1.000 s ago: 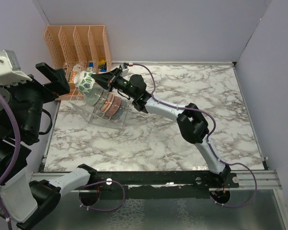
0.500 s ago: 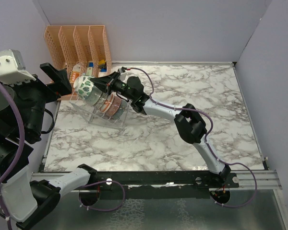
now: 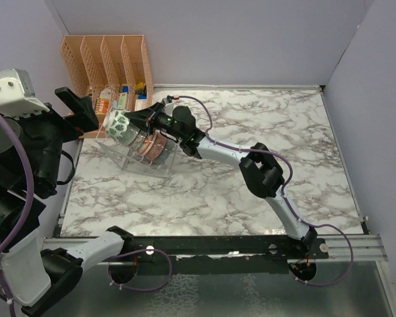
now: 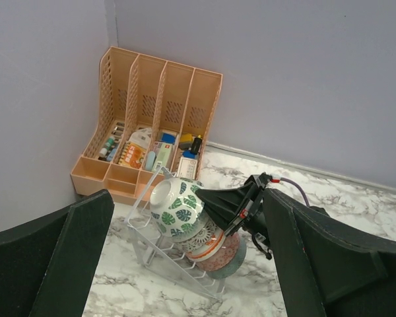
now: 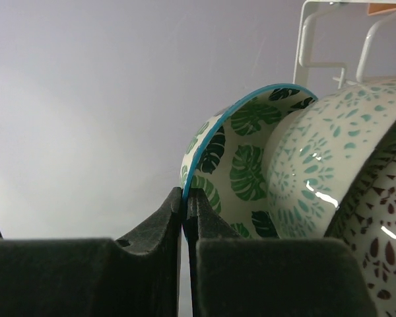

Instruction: Load the bowls into the dish rack

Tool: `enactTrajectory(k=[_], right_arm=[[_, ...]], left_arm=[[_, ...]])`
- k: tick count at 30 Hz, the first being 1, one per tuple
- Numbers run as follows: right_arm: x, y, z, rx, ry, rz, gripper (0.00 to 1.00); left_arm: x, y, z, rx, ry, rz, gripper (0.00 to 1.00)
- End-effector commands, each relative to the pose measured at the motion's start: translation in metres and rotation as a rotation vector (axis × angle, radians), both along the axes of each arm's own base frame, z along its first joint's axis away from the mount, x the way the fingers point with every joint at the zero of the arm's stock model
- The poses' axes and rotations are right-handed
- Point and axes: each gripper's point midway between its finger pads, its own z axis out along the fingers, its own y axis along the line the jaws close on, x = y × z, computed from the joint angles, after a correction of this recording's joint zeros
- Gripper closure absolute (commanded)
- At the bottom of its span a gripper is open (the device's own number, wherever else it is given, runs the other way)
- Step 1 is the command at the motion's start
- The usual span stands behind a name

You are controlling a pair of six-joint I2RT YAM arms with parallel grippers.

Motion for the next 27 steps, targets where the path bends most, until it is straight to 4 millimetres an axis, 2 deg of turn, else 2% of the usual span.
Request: enactTrajectory(k=[1, 11, 27], right_arm=[[-0.011, 0.001, 0.012, 0.000, -0.046, 0.027, 0.92], [-0.013, 0.005, 0.008, -0.044, -0.063, 0.040, 0.74], [-0.021, -0.003, -0.001, -0.151, -0.054, 0.042, 0.67]], left_arm=[[-0.004, 0.005, 0.002, -0.003, -0.012, 0.020, 0.01], [-0.004, 0.005, 0.003, -0.005, -0.015, 0.018, 0.01], [0.002, 0.003, 0.003, 0.008, -0.012, 0.024, 0.01]])
